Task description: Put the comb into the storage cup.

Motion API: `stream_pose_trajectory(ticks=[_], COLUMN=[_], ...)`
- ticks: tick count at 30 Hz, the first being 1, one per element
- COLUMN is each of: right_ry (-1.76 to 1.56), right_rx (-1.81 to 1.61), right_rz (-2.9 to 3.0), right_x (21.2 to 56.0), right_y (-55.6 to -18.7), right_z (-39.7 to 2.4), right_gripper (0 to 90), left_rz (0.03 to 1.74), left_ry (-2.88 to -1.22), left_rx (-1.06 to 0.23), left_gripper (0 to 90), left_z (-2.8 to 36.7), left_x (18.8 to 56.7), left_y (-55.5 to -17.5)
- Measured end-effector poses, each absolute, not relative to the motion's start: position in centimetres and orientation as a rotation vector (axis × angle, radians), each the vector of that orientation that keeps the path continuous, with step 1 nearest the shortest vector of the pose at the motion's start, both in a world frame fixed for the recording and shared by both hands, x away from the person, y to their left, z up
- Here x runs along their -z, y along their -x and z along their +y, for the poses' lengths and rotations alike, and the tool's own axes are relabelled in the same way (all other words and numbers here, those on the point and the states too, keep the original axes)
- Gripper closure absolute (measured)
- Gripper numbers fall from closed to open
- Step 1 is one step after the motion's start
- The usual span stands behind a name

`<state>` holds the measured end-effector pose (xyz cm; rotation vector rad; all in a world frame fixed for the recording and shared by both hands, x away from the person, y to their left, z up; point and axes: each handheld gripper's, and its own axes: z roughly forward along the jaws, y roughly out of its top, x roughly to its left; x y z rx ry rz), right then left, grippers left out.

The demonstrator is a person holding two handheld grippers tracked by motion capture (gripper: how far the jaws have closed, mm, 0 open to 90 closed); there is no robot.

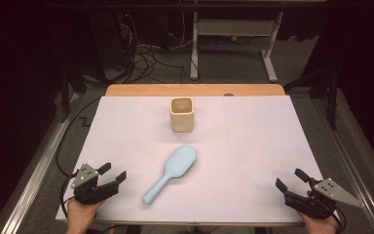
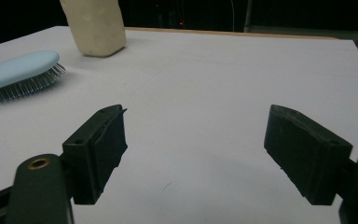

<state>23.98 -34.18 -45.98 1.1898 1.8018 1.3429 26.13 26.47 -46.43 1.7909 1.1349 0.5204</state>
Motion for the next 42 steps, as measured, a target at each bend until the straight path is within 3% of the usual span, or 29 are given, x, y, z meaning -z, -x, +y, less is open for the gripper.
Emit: stream_pose_trajectory(ticks=[42], right_ry=[-1.19], right_rx=[-1.357], right_rz=[1.81], right_x=[45.99], right_y=[-23.99], right_z=[-34.15], right_gripper=[21.3], left_rz=[1.097], left_ry=[-1.751], left_rx=[-0.486], left_gripper=[32.5], left_z=[26.18], left_x=[45.97], left_y=[-26.13])
